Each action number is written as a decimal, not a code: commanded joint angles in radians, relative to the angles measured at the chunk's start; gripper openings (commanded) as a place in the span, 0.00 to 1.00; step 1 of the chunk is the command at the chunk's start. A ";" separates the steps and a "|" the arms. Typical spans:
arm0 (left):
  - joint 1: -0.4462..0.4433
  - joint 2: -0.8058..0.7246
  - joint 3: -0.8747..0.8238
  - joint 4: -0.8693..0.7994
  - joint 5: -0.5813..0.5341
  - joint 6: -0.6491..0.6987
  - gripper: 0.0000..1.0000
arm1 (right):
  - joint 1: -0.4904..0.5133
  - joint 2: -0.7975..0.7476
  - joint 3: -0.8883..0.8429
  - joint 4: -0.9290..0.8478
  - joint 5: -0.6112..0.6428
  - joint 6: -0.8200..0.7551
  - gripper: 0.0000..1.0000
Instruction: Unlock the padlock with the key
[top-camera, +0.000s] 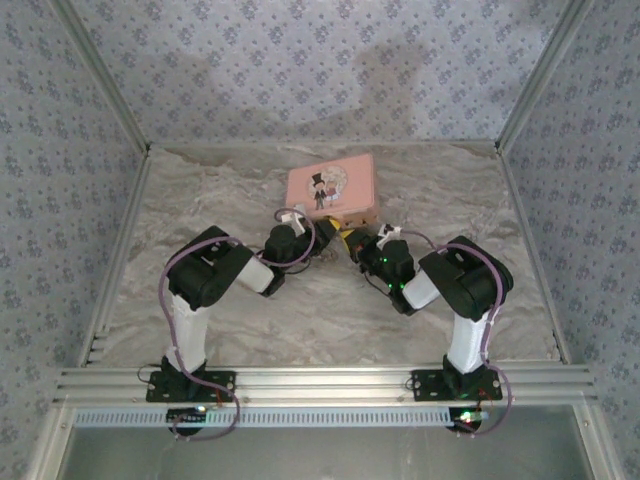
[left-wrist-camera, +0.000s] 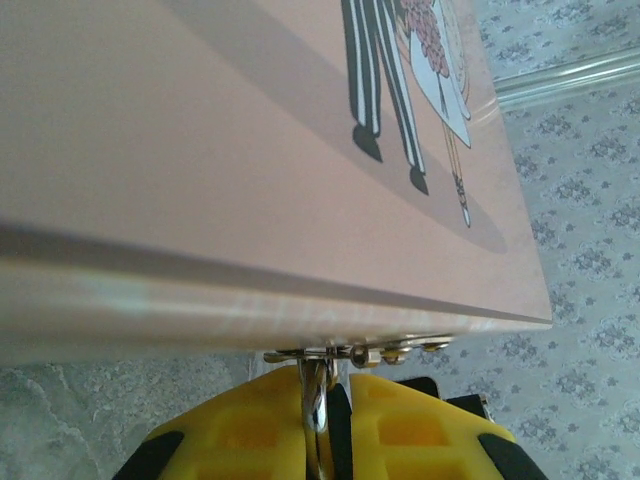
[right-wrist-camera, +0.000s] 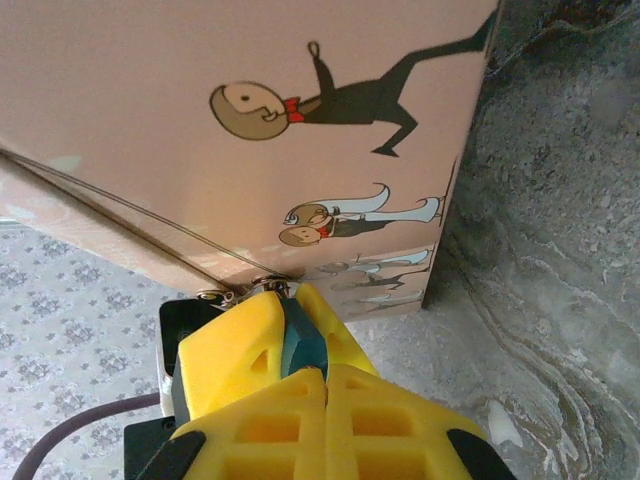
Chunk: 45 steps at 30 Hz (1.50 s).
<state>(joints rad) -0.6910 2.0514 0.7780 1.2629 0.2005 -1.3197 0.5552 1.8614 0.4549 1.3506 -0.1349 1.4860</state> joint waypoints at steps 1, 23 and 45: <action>-0.040 0.006 0.001 -0.045 0.112 -0.069 0.00 | 0.014 0.008 0.056 -0.079 -0.013 -0.046 0.00; -0.091 -0.043 0.025 -0.176 0.228 -0.015 0.00 | 0.023 -0.006 0.148 -0.223 -0.062 -0.120 0.00; -0.016 -0.169 0.003 -0.407 0.150 0.089 0.00 | -0.037 -0.174 -0.080 -0.398 -0.159 -0.235 0.26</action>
<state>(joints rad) -0.7017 1.9160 0.7757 0.8989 0.2657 -1.1900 0.5316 1.7275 0.4217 1.0527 -0.2695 1.3079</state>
